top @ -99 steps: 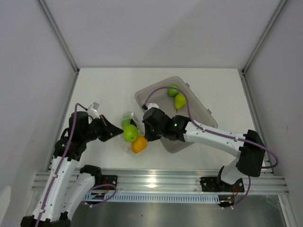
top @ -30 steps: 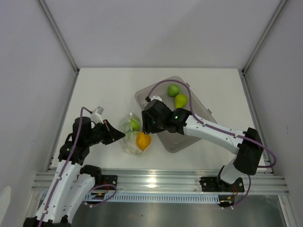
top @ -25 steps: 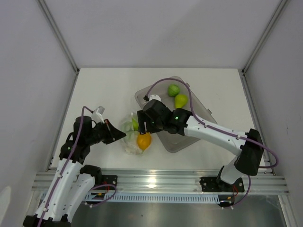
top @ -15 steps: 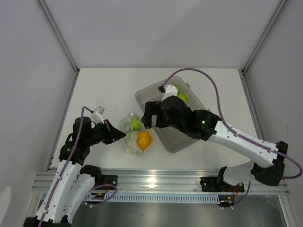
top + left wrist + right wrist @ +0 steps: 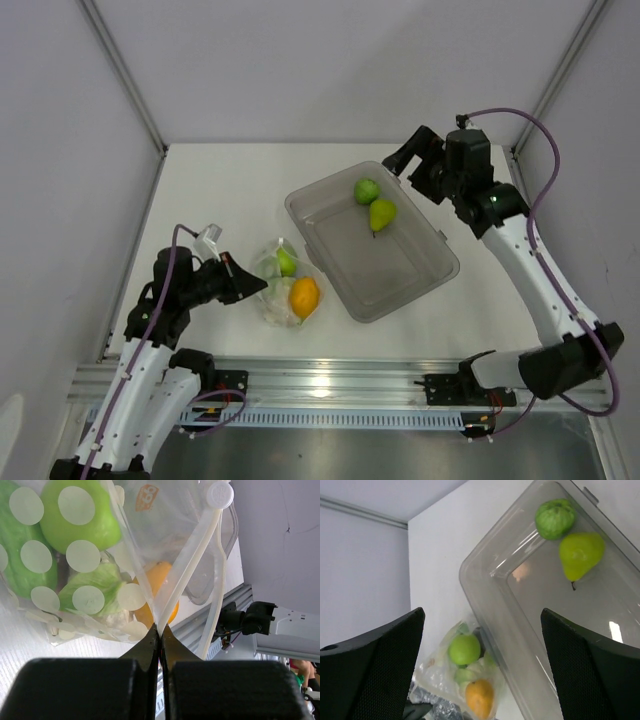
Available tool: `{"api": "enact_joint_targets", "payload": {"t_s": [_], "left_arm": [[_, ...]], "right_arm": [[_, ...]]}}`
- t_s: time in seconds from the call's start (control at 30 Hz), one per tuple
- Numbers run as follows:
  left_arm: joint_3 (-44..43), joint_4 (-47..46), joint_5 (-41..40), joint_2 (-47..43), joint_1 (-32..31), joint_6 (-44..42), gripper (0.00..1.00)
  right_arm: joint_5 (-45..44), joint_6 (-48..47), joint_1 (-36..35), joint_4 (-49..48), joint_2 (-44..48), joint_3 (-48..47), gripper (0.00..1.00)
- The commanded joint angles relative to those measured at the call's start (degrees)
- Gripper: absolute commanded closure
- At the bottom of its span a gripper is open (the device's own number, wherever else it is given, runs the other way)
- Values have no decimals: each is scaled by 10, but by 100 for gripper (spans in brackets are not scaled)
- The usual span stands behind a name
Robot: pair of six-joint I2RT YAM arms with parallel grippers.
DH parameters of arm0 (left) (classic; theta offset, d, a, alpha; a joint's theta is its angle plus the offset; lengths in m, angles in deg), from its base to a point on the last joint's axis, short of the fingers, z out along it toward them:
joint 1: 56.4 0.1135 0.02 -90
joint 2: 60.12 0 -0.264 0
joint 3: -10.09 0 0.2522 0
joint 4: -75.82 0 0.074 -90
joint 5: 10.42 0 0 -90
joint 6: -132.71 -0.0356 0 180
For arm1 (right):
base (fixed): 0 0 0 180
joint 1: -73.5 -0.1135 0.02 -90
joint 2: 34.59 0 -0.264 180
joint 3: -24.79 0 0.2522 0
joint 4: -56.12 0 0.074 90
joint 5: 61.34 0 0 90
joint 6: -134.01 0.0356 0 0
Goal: Place the food in the zip-top bag and seal the zipper
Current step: Adjust the zipper food storage bag at the center of the board, then pick up the fake fruit from the bin.
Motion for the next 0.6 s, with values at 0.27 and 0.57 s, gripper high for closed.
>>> {"api": "enact_joint_targets", "payload": {"t_s": [0.27,0.57], "left_arm": [[-10,-20,9,-8,-3,-4,100],[7,-42,12,14,-3,-14,99]], "right_arm": [[76,-39,97,-53,-211,-65,4],[24,-80,41,-50,-309,-111,12]]}}
